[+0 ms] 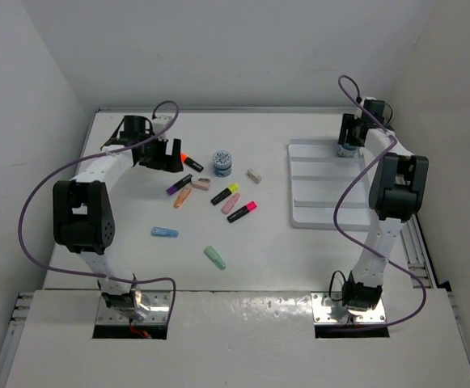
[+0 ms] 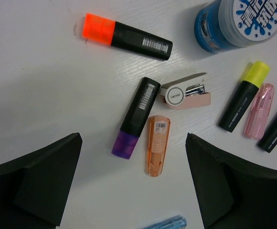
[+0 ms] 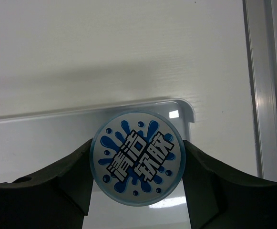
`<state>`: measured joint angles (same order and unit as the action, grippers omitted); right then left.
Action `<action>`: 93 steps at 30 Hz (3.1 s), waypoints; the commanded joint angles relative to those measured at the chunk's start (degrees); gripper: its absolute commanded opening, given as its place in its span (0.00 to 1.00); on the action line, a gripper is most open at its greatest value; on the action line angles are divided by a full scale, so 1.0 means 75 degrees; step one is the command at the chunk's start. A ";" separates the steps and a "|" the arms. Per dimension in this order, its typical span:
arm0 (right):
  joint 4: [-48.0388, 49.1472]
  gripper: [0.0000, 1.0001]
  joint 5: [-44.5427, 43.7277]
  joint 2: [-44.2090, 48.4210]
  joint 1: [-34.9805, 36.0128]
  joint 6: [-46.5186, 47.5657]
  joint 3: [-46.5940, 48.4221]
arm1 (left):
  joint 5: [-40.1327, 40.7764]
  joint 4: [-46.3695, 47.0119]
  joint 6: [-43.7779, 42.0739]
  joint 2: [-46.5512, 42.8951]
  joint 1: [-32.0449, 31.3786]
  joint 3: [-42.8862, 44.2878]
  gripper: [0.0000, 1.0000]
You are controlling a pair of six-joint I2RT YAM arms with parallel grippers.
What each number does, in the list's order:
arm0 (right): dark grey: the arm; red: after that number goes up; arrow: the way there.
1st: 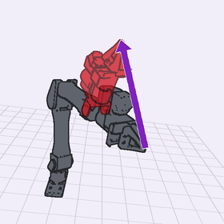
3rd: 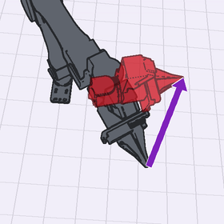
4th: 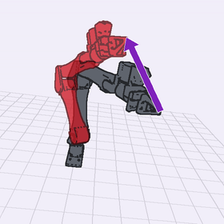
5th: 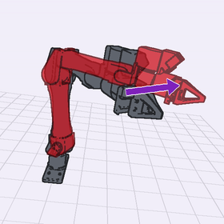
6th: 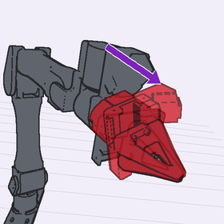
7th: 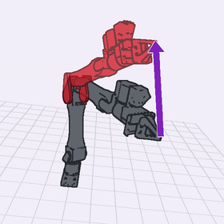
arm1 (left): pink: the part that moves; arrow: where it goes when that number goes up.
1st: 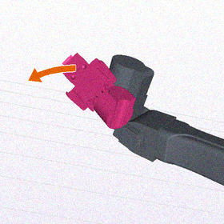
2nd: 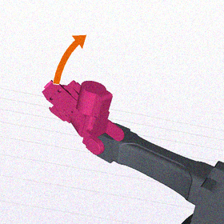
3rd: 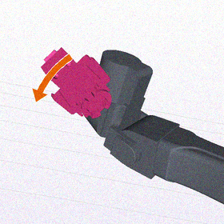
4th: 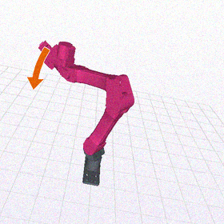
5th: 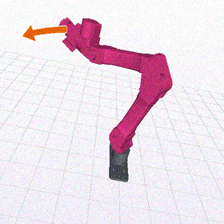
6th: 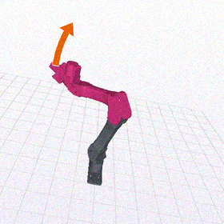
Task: Sort the stationery into containers
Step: Place the stationery in the storage box, then pick up the stationery from the center of the board, then place the stationery at the center of the board, then pick up the stationery from the center of the board.
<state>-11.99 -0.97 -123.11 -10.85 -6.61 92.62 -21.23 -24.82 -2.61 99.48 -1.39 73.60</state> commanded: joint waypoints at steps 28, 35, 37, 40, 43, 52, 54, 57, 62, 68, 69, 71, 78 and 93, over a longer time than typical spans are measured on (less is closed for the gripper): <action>-0.1271 0.96 0.1441 0.2199 -0.0065 -0.0981 -0.0197 | 0.0147 0.0133 -0.0672 0.2977 -0.2568 0.3802 0.99; -0.1718 0.96 0.1817 0.2727 -0.0018 -0.0982 -0.0349 | 0.1270 -0.0066 -0.0742 0.3411 -0.2873 0.4085 0.97; -0.1776 0.96 0.1945 0.2820 0.0040 -0.0993 -0.0431 | 0.1518 -0.0148 -0.0718 0.3435 -0.2920 0.4015 0.93; -0.1835 0.95 0.2109 0.2949 0.0111 -0.1005 -0.0618 | 0.1589 -0.0230 -0.0695 0.3447 -0.2921 0.3851 0.85; -0.1800 0.95 0.2145 0.3113 0.0216 -0.0935 -0.0888 | 0.1542 -0.0195 -0.0706 0.3330 -0.2920 0.3628 0.75; -0.1788 0.94 0.2204 0.3512 0.0580 -0.0596 -0.1508 | 0.0993 0.0168 -0.0216 0.4113 -0.2932 0.5124 0.38; -0.1823 0.94 0.2181 0.3629 0.0650 -0.0513 -0.1649 | 0.0828 0.0671 -0.0039 0.4266 -0.2955 0.5373 0.38; -0.1929 0.94 0.2111 0.3700 0.0708 -0.0454 -0.1708 | 0.0594 0.0907 0.0126 0.4723 -0.3096 0.6121 0.38; -0.1987 0.94 0.2063 0.3793 0.0790 -0.0524 -0.1767 | 0.0288 0.0579 0.0278 0.5591 -0.3541 0.7143 0.39; -0.1800 0.95 0.1946 0.3864 0.1001 -0.0513 -0.1896 | 0.0242 0.0310 -0.0015 0.5533 -0.4104 0.6722 0.45; -0.1800 0.95 0.1934 0.3829 0.1025 -0.0513 -0.1873 | 0.0183 0.0228 -0.0038 0.5521 -0.4139 0.6617 0.49; -0.1823 0.95 0.1911 0.3782 0.1130 -0.0560 -0.1779 | 0.0125 0.0122 0.0101 0.5451 -0.4163 0.6488 0.67; -0.1589 0.95 0.1782 0.3700 0.1667 -0.0548 -0.1627 | -0.0226 0.1091 0.1238 0.3684 -0.3474 0.4956 1.00; -0.1155 0.94 0.0342 0.1838 0.3743 -0.0126 -0.0597 | -0.1329 0.0322 0.1977 -0.1040 -0.0555 0.2118 1.00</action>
<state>-21.87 5.96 -106.15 15.92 -8.54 84.36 -28.82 -15.62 13.08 92.53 -6.85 95.98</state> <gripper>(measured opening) 0.931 0.997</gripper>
